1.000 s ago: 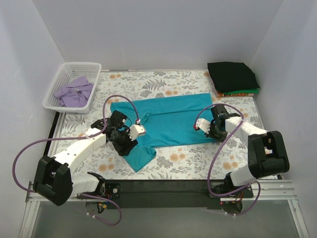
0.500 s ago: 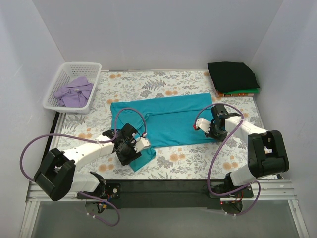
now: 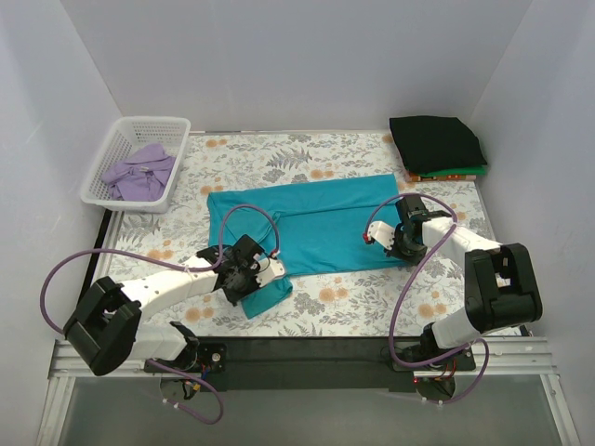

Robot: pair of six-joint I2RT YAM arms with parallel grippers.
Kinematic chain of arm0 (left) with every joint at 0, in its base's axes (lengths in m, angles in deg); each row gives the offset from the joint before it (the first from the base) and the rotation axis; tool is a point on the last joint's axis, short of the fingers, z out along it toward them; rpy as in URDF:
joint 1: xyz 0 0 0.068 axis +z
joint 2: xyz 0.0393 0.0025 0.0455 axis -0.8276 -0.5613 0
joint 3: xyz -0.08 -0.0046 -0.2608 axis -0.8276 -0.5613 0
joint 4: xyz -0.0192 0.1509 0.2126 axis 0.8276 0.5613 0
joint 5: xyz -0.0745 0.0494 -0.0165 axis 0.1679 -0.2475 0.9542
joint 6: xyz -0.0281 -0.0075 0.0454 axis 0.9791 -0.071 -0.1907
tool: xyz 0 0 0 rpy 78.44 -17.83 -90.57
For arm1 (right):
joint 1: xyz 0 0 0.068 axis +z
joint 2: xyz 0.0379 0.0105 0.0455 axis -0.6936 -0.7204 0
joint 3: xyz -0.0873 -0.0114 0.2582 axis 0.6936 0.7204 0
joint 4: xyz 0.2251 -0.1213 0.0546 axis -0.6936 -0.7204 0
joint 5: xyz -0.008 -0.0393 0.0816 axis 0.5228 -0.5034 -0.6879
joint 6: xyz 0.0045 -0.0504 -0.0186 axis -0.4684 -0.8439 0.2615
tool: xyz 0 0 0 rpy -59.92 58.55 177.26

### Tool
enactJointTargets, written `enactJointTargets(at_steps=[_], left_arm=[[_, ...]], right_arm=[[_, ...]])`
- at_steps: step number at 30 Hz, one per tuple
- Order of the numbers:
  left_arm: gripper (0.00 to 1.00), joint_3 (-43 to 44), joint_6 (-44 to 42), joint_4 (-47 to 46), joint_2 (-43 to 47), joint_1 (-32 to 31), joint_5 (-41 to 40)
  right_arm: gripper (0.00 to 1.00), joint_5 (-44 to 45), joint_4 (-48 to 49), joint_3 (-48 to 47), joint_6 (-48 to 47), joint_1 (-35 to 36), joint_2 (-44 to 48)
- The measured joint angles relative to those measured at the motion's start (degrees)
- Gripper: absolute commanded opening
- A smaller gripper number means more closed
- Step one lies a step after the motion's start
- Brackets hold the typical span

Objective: Fold and stack the t-shirts
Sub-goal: Fold the tshirt

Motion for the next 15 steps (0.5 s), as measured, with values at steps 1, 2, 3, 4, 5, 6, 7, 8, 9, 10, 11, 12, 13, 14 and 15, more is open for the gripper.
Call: enactJointTargets(at_steps=[1,2,3,4,5,6,7,8,9,10,11,12,13,14,15], left_arm=[[0.00,0.1,0.3,0.2,0.0,-0.1,0.0],[0.00,0.2,0.6,0.3,0.1,-0.1,0.3],[0.00,0.4,0.9,0.9,0.2,-0.1,1.0],[0.00,0.7,1.1,2.0,0.2,-0.2,2.2],[0.00,1.0,1.2,3.1,0.2,-0.2,3.5],[0.00,1.4,1.2,4.6,0.3,-0.1,4.5],[0.00,2.2,1.1,6.2,0.7,0.1,5.8],[0.00,3.1,1.1,7.9,1.2,0.3,7.1],[0.00,4.1,0.9,9.5,1.9,0.6,8.3],[0.00,5.2,0.8,10.8,3.0,0.9,9.3],[0.00,6.1,0.4,12.0,4.2,1.4,10.3],[0.00,7.2,0.1,13.6,5.4,1.9,11.4],[0.00,8.4,-0.2,15.1,6.5,2.3,12.3],[0.00,9.5,-0.4,16.3,7.4,2.8,13.2],[0.00,10.4,-0.6,17.5,8.3,3.5,14.1]], right_arm=[[0.01,0.0,0.0,0.0,0.0,0.0,0.0],[0.01,0.0,-0.1,0.0,0.0,0.0,0.0],[0.01,0.0,-0.1,0.0,0.0,0.0,0.0],[0.01,0.0,-0.2,0.0,0.0,0.0,0.0],[0.01,0.0,-0.2,0.0,-0.1,0.0,0.1],[0.01,-0.1,-0.4,0.0,-0.2,0.0,0.3],[0.01,-0.1,-0.5,0.0,-0.2,0.0,0.4],[0.01,-0.1,-0.9,0.0,-0.2,0.0,0.9],[0.01,-0.2,-1.3,0.0,-0.3,0.0,1.6],[0.01,-0.2,-1.7,0.0,-0.3,0.0,2.3],[0.01,-0.2,-2.1,0.0,-0.4,-0.1,3.3],[0.01,-0.2,-2.6,0.0,-0.5,-0.1,4.5],[0.01,-0.2,-3.0,0.1,-0.5,-0.2,5.5],[0.01,-0.3,-3.3,0.3,-0.7,-0.3,6.8],[0.01,-0.3,-3.9,0.4,-0.7,-0.3,7.8]])
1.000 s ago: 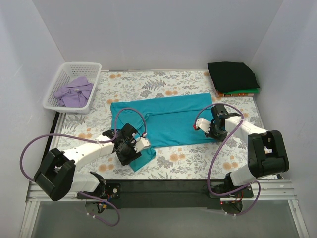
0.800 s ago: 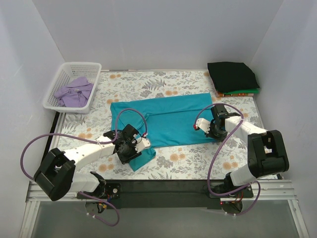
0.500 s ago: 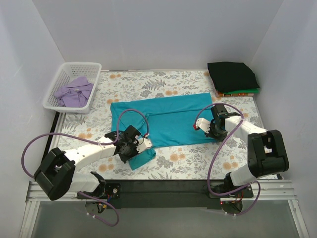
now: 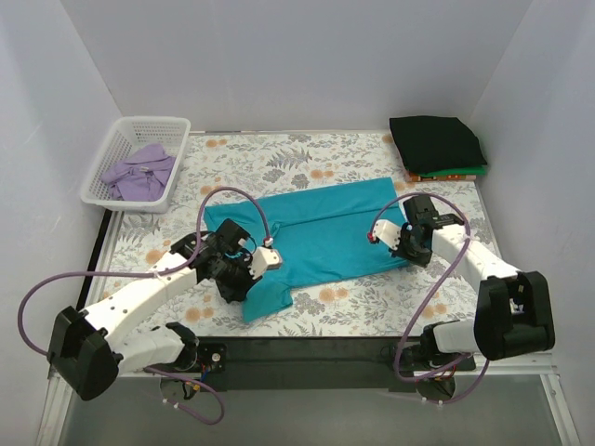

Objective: Fold and stack the t-shirts
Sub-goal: Fold the tshirt

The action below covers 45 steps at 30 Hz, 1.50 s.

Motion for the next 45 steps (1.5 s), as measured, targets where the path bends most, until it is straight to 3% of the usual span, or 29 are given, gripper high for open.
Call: enactJointTargets(at_steps=[9,16,21,34,45], left_arm=[[0.00,1.4,-1.8,6.3,5.4,9.2,3.1],[0.00,10.6,-5.7,5.8,-1.4,21.4,5.2],[0.00,18.7,-8.5,3.6,-8.7,26.3,6.4],[0.00,28.3,-10.8,-4.7,-28.3,32.5,7.2],[0.00,28.7,-11.0,-8.6,-34.0,33.4,7.2]], right_arm=[[0.01,-0.3,-5.7,-0.6,-1.5,-0.6,6.8],[0.01,-0.9,-7.4,-11.3,-2.7,-2.0,-1.8],[0.01,-1.5,-7.6,-22.3,-3.0,-2.3,-10.2],[0.01,-1.5,-7.5,-44.3,-4.0,-2.3,-32.1],[0.01,-1.3,-7.5,-49.4,-4.4,-2.3,-40.2]])
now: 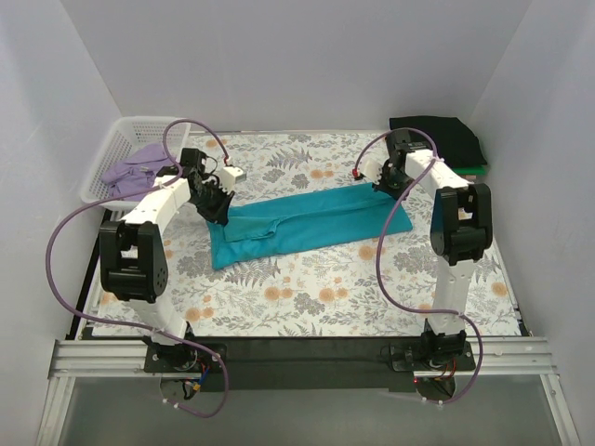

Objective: Fold and stack the t-shirts
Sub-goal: Fold the tshirt

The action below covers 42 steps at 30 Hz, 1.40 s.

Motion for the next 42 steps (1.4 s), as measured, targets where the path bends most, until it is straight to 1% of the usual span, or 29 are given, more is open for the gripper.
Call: enactJointTargets(at_steps=[8,9,10,11,13,14,15,18,21,22,24,26,28,31,35,39,42], left_arm=[[0.00,-1.5,0.0,-2.0,-1.2,0.1,-0.5],[0.03,-1.6,0.2,-2.4,-1.4,0.2,-0.6],[0.08,-1.6,0.4,-2.7,-1.6,0.2,-0.9],[0.19,-1.6,0.8,-3.2,-2.1,0.3,-1.2],[0.29,-1.5,2.0,-3.8,-3.3,0.7,-1.6],[0.31,-1.2,2.9,-3.6,-4.0,1.0,-1.5],[0.34,-1.0,3.7,-3.4,-4.5,1.4,-1.4],[0.35,-0.6,6.2,-2.8,-4.1,2.7,-0.4],[0.35,-0.6,9.7,-1.7,-1.5,3.7,1.6],[0.35,-0.6,11.0,-1.1,-0.3,3.8,2.7],[0.35,-1.3,13.7,-0.6,2.3,3.7,5.6],[0.33,-3.7,16.0,-0.4,5.7,3.5,8.4],[0.32,-6.4,17.6,-0.2,8.0,3.2,9.9],[0.32,-10.3,19.2,0.7,8.5,2.9,10.7],[0.34,-14.1,20.2,0.6,7.8,2.8,9.6],[0.35,-17.7,20.6,-1.2,7.0,2.8,6.3],[0.34,-20.6,21.1,-3.0,5.7,2.8,3.0]], right_arm=[[0.01,0.3,0.5,-2.8,0.5,0.2,-3.9],[0.06,0.6,0.6,-3.2,0.6,0.3,-4.2],[0.23,1.0,0.9,-3.5,0.9,0.4,-4.5],[0.32,1.3,1.0,-3.8,1.4,0.5,-4.9],[0.50,2.2,1.3,-4.5,2.1,0.8,-5.1],[0.51,2.5,1.3,-4.7,2.4,0.8,-5.1],[0.51,2.7,1.4,-4.8,2.8,0.8,-5.1],[0.52,2.6,1.5,-4.5,4.0,0.8,-4.1],[0.46,1.0,0.9,-2.4,6.4,1.0,-0.3],[0.43,0.0,0.2,-1.8,7.5,1.0,1.3],[0.39,-2.0,-0.9,-1.0,9.6,1.4,4.1],[0.35,-4.7,-1.8,-0.2,12.0,1.9,6.4],[0.34,-6.6,-2.2,1.0,14.0,2.3,7.5],[0.33,-8.6,-2.8,3.6,15.9,2.7,6.9],[0.32,-9.2,-3.9,4.3,17.6,2.0,2.4],[0.33,-8.8,-4.0,3.9,18.6,0.9,-2.0],[0.33,-8.0,-3.5,3.9,18.7,0.4,-2.0]])
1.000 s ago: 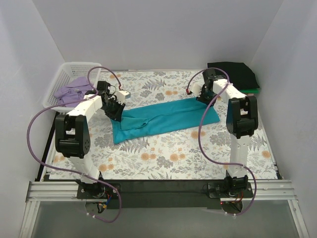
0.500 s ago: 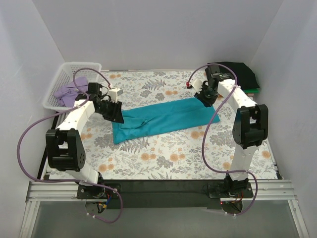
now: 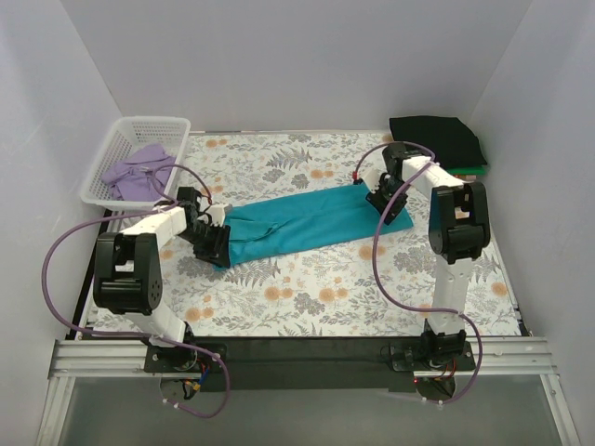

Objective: Fold and stack the t-shirts
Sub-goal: Fold the tshirt

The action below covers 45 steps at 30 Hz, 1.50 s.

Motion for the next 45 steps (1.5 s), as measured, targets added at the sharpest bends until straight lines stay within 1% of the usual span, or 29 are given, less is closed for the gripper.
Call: enactJointTargets(at_steps=[2,7,12,15,18,20,23,25,27,30,32,34,37,40,45], left_arm=[[0.34,-1.3,0.4,-0.9,-1.0,0.0,-1.5],[0.33,-1.3,1.1,-1.2,-1.0,-0.1,-3.1],[0.33,-1.3,0.7,-1.4,-0.6,0.0,-4.6],[0.33,0.5,-0.3,-1.3,-1.6,0.7,-7.1],[0.33,7.2,-2.2,-1.0,-5.8,1.7,-11.6],[0.33,13.9,-3.1,-0.6,-9.9,2.9,-13.2],[0.33,24.2,-3.2,-0.2,-14.5,4.1,-13.6],[0.33,27.3,-2.4,-0.1,-15.0,4.5,-13.1],[0.33,28.8,-1.2,0.3,-14.4,4.4,-11.9],[0.37,27.9,1.7,1.1,-11.9,2.6,-9.4],[0.37,25.5,4.0,1.0,-9.2,0.2,-7.8],[0.33,23.2,6.6,1.0,-7.0,-3.1,-6.7],[0.32,20.0,10.1,-0.2,-5.5,-8.1,-6.2],[0.32,17.4,12.7,-1.7,-5.5,-11.3,-5.7],[0.31,16.7,16.1,-5.2,-5.9,-13.9,-5.7]], right_arm=[[0.33,0.5,0.3,0.4,0.0,-0.2,0.0],[0.33,2.4,2.3,3.8,-0.3,-0.1,2.2],[0.34,3.3,3.3,11.5,-1.0,-0.1,7.4],[0.36,1.4,0.6,17.6,-2.5,0.7,11.9],[0.41,-3.8,-6.5,20.3,-4.7,2.1,16.2],[0.41,-8.6,-10.6,19.1,-5.9,3.0,19.1],[0.41,-13.8,-15.6,12.7,-6.4,3.4,21.5],[0.40,-14.9,-16.4,8.0,-6.3,3.2,21.7],[0.38,-14.8,-16.0,4.5,-5.9,3.0,20.7],[0.37,-13.7,-14.4,2.2,-4.5,2.6,16.6],[0.36,-12.2,-13.3,1.9,-3.2,2.5,12.5],[0.36,-10.7,-12.3,1.9,-2.1,2.5,8.8],[0.35,-8.5,-11.2,1.9,-0.3,2.5,4.5],[0.35,-7.0,-10.2,2.9,0.8,2.6,4.0],[0.35,-5.4,-8.5,5.7,1.6,2.6,4.0]])
